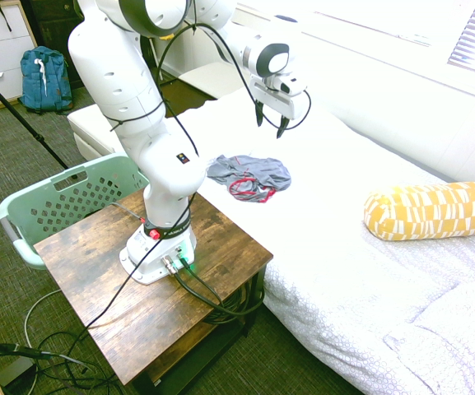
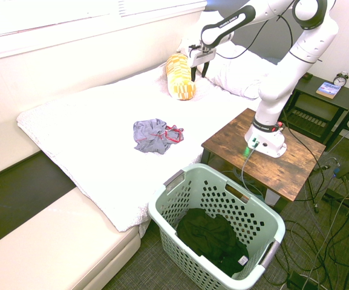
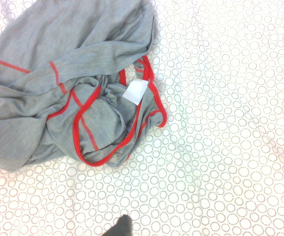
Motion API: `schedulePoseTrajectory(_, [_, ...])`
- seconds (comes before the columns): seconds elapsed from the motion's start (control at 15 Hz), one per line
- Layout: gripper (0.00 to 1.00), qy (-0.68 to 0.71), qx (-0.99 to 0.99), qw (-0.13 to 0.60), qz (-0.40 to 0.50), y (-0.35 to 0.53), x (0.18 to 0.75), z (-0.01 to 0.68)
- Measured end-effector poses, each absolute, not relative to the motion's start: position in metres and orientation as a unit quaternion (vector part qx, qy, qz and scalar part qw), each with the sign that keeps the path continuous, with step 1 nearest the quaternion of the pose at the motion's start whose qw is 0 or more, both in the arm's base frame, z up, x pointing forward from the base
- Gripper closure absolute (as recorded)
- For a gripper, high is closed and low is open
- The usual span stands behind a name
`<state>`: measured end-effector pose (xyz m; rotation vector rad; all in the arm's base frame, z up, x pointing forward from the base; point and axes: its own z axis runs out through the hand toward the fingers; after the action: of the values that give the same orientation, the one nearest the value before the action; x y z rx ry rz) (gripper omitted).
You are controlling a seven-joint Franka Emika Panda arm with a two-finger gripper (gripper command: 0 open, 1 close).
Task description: Put my clothes in the laundry bag
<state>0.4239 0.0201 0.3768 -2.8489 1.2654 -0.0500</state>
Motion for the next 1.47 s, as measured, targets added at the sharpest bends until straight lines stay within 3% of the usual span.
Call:
schedulePoseTrajectory(0.27, [0.00, 0.390, -0.921, 0.014, -0.022, 0.033, 0.438, 0.378])
schedulePoseTrajectory(0.67, [0.00, 0.358, -0.933, 0.036, -0.027, 0.106, 0.544, 0.345])
schedulePoseTrajectory(1.07, [0.00, 0.346, -0.937, 0.022, 0.034, 0.164, 0.618, 0.199])
schedulePoseTrajectory(1.47, [0.00, 0.337, -0.937, -0.025, 0.085, 0.148, 0.631, 0.046])
